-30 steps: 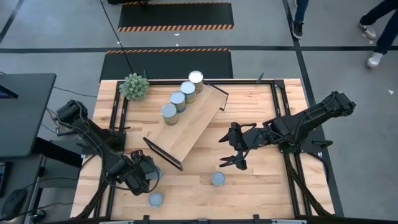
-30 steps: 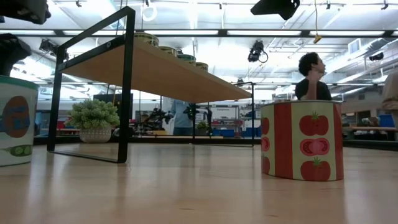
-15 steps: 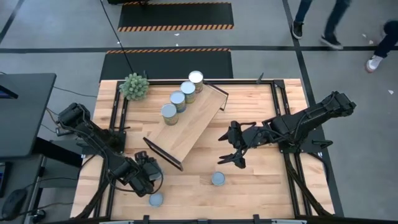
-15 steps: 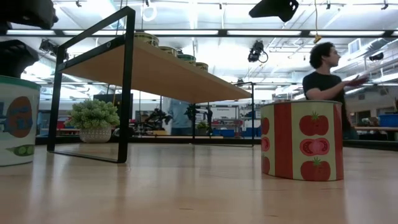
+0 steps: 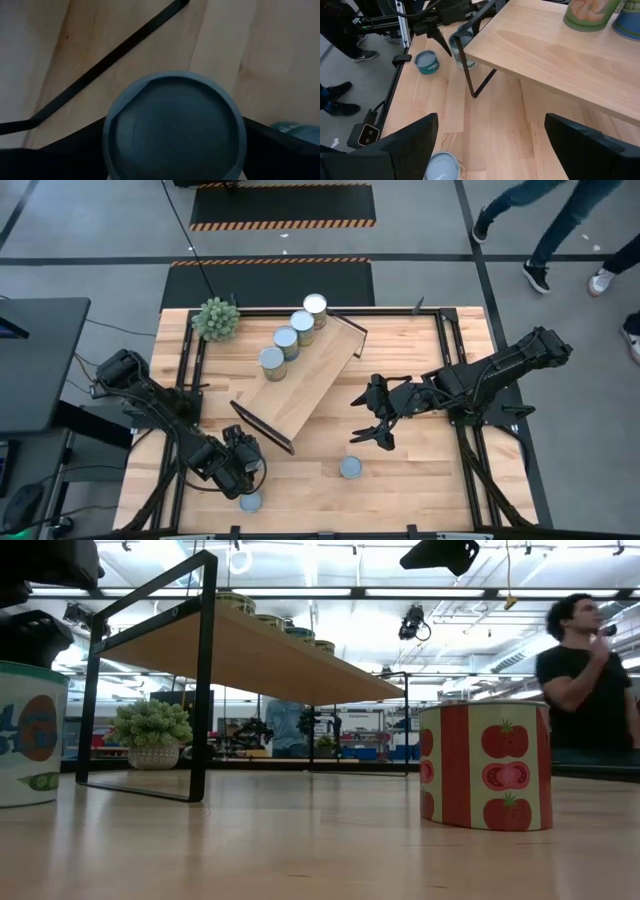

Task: Pick and place cans onto a shelf
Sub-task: Put the canned mix vegetables on the shelf

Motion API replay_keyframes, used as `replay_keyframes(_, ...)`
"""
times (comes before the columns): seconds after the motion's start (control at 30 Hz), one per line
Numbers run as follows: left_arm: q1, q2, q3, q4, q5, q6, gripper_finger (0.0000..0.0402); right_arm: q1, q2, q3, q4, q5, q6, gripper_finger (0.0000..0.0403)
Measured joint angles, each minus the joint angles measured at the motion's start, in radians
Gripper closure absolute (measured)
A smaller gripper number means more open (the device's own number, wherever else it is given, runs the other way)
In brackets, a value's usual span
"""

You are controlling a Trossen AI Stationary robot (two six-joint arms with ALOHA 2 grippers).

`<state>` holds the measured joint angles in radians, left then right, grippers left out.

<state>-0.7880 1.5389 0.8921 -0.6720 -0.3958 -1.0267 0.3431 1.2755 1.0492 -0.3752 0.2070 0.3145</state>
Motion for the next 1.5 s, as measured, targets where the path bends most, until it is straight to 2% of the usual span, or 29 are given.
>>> replay_keyframes(0.23, 0.005, 0.007, 0.000, 0.026, 0.001, -0.003, 0.0115, 0.000, 0.000, 0.000, 0.000, 0.000, 0.000, 0.0029)
replay_keyframes(0.43, 0.007, 0.004, 0.021, 0.005, 0.068, -0.013, 0.0118, 0.000, 0.000, 0.000, 0.000, 0.000, -0.002, 0.0029)
replay_keyframes(0.67, 0.011, -0.009, 0.186, -0.105, 0.190, 0.095, 0.0118, -0.001, 0.000, 0.000, 0.000, 0.000, -0.003, 0.0029)
replay_keyframes(0.87, 0.058, -0.009, 0.371, -0.223, 0.269, 0.175, 0.0118, -0.015, 0.000, 0.000, 0.000, 0.000, -0.007, 0.0029)
replay_keyframes(1.23, 0.197, -0.009, 0.597, -0.239, 0.494, 0.278, 0.0118, -0.031, -0.002, 0.000, 0.000, -0.001, -0.056, 0.0029)
replay_keyframes(1.5, 0.327, -0.009, 0.697, -0.243, 0.531, 0.338, 0.0118, -0.032, -0.055, 0.000, -0.026, 0.000, -0.056, 0.0029)
